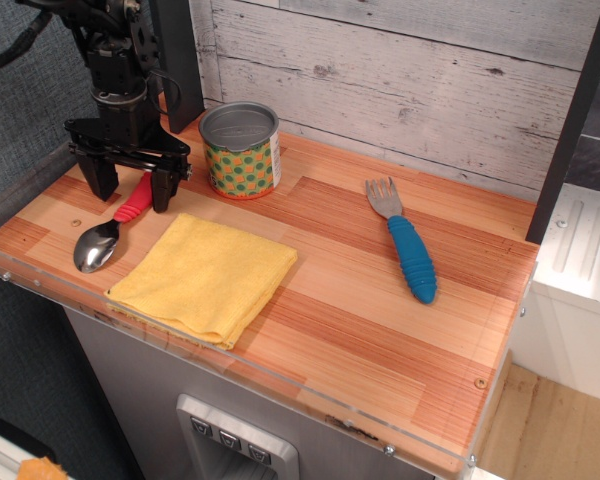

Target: Move the spoon to the bottom right of counter.

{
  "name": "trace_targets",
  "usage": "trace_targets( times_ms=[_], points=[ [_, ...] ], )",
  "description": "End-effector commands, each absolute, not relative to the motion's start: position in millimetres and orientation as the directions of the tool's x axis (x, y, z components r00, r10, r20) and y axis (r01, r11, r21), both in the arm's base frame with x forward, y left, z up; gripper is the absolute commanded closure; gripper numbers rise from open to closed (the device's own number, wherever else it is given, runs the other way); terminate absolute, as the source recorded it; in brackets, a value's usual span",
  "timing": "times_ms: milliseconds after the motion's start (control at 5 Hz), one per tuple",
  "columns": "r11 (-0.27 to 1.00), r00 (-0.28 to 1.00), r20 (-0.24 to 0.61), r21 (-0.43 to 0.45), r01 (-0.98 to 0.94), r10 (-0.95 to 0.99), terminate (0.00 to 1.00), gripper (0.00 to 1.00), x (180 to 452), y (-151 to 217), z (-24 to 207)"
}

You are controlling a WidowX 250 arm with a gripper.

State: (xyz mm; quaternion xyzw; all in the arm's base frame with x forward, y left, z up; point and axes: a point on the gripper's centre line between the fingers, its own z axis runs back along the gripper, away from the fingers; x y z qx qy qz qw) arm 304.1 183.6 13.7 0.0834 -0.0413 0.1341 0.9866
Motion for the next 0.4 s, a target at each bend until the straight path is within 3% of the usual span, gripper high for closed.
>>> trace_targets(
  times_ms=[0, 200],
  points=[
    [0.952, 0.961, 0.131, 0.153, -0.264, 0.245, 0.00, 1.00, 310.5, 186.5, 25.4],
    [0.959, 0.961, 0.148, 0.128, -0.251, 0.232, 0.00, 1.00, 309.2, 183.6, 32.4]
  ],
)
